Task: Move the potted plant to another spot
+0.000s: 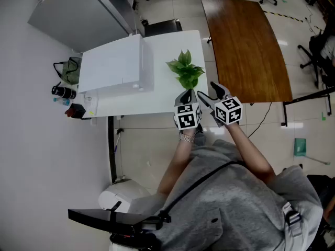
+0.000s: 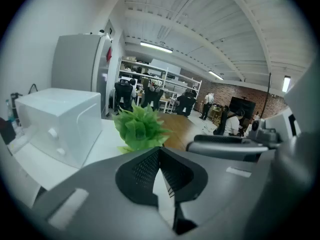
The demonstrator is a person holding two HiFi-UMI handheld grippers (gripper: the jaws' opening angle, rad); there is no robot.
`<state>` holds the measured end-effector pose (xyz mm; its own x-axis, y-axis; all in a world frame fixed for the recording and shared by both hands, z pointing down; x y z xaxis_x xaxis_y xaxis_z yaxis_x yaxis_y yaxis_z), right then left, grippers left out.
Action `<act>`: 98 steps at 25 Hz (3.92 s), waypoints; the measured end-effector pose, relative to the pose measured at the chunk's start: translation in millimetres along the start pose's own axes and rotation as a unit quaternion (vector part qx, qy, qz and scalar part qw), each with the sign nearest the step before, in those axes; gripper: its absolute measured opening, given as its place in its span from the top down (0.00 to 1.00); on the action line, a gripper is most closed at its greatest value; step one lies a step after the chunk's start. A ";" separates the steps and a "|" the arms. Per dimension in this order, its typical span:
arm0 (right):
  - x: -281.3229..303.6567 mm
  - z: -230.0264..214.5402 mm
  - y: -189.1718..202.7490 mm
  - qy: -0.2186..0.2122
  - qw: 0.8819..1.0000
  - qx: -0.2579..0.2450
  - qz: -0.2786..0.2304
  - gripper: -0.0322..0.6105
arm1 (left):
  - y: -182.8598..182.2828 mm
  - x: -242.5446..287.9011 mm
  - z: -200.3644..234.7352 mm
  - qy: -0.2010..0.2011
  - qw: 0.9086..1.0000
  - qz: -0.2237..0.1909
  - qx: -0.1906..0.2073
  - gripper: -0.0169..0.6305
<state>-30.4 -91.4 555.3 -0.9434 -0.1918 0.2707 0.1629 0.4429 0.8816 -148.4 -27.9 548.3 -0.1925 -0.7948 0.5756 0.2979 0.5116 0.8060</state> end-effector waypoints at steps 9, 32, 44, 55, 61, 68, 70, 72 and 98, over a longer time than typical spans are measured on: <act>64.3 -52.2 50.7 -0.003 0.985 -0.062 0.159 0.24 | -29.6 48.5 41.9 -0.041 0.999 0.011 -0.020 0.95; 184.0 -98.5 98.0 -0.046 0.968 -0.168 0.179 0.08 | 5.3 30.7 84.8 -0.135 0.984 0.058 -0.096 0.95; 19.1 -229.8 89.2 0.167 0.970 -0.093 0.148 0.08 | -30.5 99.6 -25.1 -0.001 0.998 0.062 -0.007 0.95; -67.6 -282.3 126.4 0.228 0.963 -0.054 0.133 0.08 | -27.0 108.8 -106.4 0.060 0.993 0.078 0.065 0.95; -71.0 -282.3 126.4 0.203 0.968 -0.045 0.138 0.05 | -29.1 104.5 -106.7 0.041 0.995 0.072 0.060 0.95; -119.3 -262.6 138.5 0.229 0.967 -0.022 0.107 0.05 | -14.5 85.1 -111.6 0.032 0.994 0.074 0.067 0.95; -139.0 -251.1 143.8 0.253 0.963 0.004 0.091 0.06 | -7.9 76.9 -111.9 0.039 0.994 0.075 0.071 0.95; -157.9 -232.9 148.0 0.277 0.958 0.027 0.072 0.18 | -1.3 67.2 -112.5 0.048 0.993 0.074 0.075 0.95; -91.4 92.3 38.9 0.160 0.983 0.023 0.084 0.95 | 59.6 -102.0 -50.6 0.081 0.995 0.025 0.051 0.95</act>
<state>35.6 24.2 529.2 -0.7636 -0.3748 0.5258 0.2895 0.5292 0.7976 -63.7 67.1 530.6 -0.0234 -0.8055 0.5921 0.2047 0.5759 0.7915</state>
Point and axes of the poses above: the fingertips, and each gripper's own axes: x forward along the fingers, z to its left, y out of its underside, the point moved 8 cm from there along -x, backward along the fingers, and after that the axes turned 12 degrees about -y, right-handed, at the moved point
